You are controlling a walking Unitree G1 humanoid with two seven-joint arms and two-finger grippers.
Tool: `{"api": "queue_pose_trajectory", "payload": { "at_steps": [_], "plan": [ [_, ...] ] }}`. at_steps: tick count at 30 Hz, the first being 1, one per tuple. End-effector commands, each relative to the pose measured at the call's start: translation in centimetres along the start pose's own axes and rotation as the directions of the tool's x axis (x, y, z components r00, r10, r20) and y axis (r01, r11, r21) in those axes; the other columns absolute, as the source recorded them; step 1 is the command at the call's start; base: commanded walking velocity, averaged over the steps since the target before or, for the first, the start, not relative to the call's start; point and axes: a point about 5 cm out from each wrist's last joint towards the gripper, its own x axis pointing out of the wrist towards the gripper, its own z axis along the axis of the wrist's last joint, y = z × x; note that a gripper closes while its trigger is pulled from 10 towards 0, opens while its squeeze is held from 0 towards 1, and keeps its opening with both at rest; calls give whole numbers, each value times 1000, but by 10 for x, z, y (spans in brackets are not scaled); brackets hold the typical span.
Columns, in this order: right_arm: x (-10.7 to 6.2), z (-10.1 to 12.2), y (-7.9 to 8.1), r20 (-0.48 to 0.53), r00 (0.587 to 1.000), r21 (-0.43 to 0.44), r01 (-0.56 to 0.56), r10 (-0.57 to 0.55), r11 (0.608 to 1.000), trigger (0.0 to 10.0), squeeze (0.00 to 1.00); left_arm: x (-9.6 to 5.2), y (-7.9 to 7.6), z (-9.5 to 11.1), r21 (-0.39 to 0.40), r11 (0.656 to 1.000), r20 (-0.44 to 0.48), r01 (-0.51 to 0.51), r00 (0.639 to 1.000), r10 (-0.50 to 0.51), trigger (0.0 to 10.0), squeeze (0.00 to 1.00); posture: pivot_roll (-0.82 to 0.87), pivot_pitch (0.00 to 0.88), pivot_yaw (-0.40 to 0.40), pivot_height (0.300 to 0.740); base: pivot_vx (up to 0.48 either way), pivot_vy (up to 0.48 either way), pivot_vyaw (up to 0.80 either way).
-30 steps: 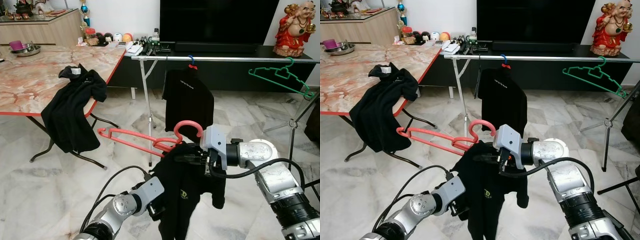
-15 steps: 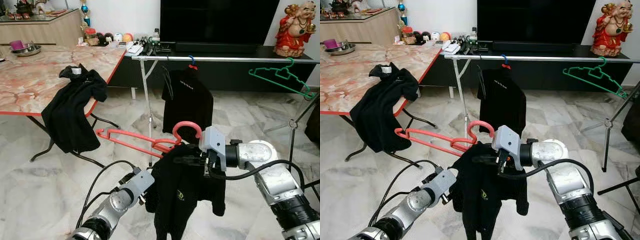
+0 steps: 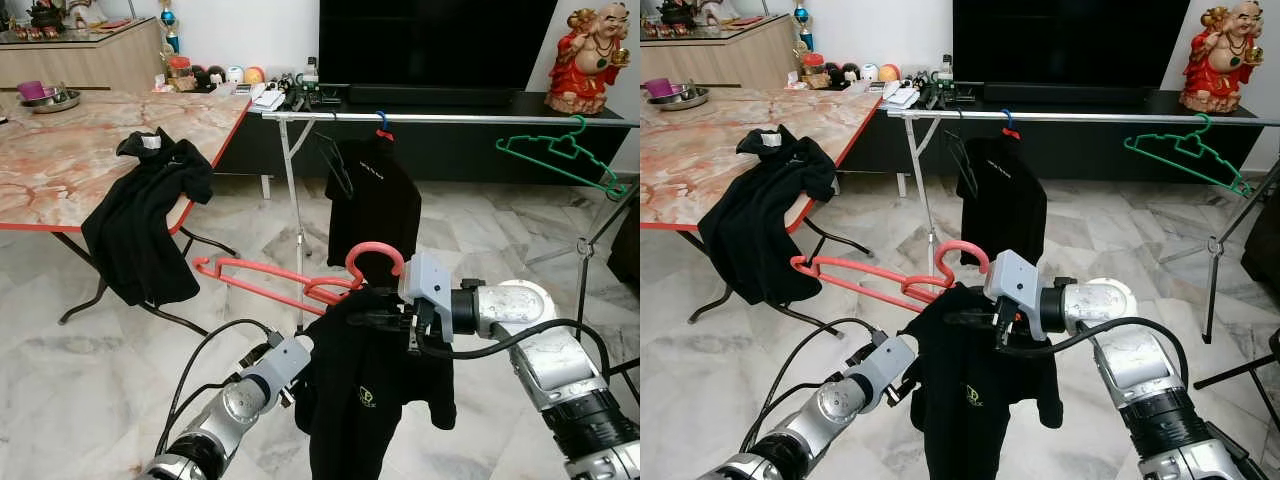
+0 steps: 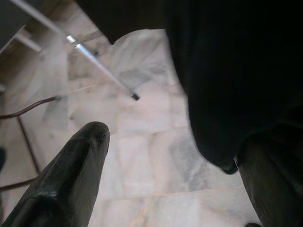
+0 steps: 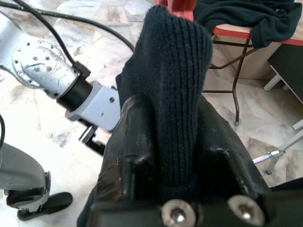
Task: Hang hanger
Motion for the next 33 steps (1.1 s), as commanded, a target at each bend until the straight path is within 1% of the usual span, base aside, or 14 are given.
{"api": "queue_pose_trajectory", "payload": {
  "at_steps": [1,4,6,13,15,17,18,19,20,21,25,33],
  "plan": [
    [0,16,-3,51,999,-47,14,-12,999,0,0,0,-4,-1,14,1000,-5,27,1000,-27,10000,0,8,10,-29,740,0,0,0],
    [0,19,-4,61,998,-46,14,-11,999,0,0,0,-8,0,7,998,12,67,998,-67,10000,0,7,10,-30,740,0,0,0],
    [0,20,-4,65,998,-48,16,-13,999,0,0,0,-12,0,16,995,14,101,995,-102,10000,0,6,12,-31,740,0,0,0],
    [0,25,-6,79,997,-52,19,-15,998,0,0,1,-16,0,21,990,8,136,991,-136,10000,0,6,14,-35,740,0,0,0],
    [0,27,-6,85,996,-54,20,-15,998,0,0,1,-16,-1,25,990,-1,136,991,-136,10000,0,5,15,-36,740,0,0,0],
    [1,29,-6,90,996,-55,17,-12,998,0,0,1,-14,-3,29,994,-24,107,994,-107,10000,0,3,15,-36,740,0,0,0],
    [1,29,-6,91,996,-56,13,-8,998,0,0,1,-11,-4,14,997,-31,71,997,-71,10000,0,3,16,-38,740,0,0,0],
    [1,29,-6,91,996,-56,13,-8,998,0,0,1,-11,-4,14,997,-31,71,997,-71,10000,0,3,16,-38,740,0,0,0],
    [0,29,-6,89,996,-56,11,-6,998,0,0,1,-6,-4,-4,999,-33,44,999,-44,5725,0,3,16,-38,740,0,0,0],
    [0,29,-6,88,996,-56,11,-6,998,0,0,1,-4,-4,-6,1000,-31,31,999,-31,0,0,3,16,-38,740,0,0,0],
    [0,25,-5,71,997,-54,10,-6,998,0,0,0,1,-4,-6,1000,-33,12,999,-12,0,0,5,16,-40,740,0,0,0],
    [0,13,-3,31,1000,-40,8,-7,999,0,0,0,2,-5,-7,1000,-36,5,999,-5,0,0,10,19,-42,740,0,0,0]
  ]
}}
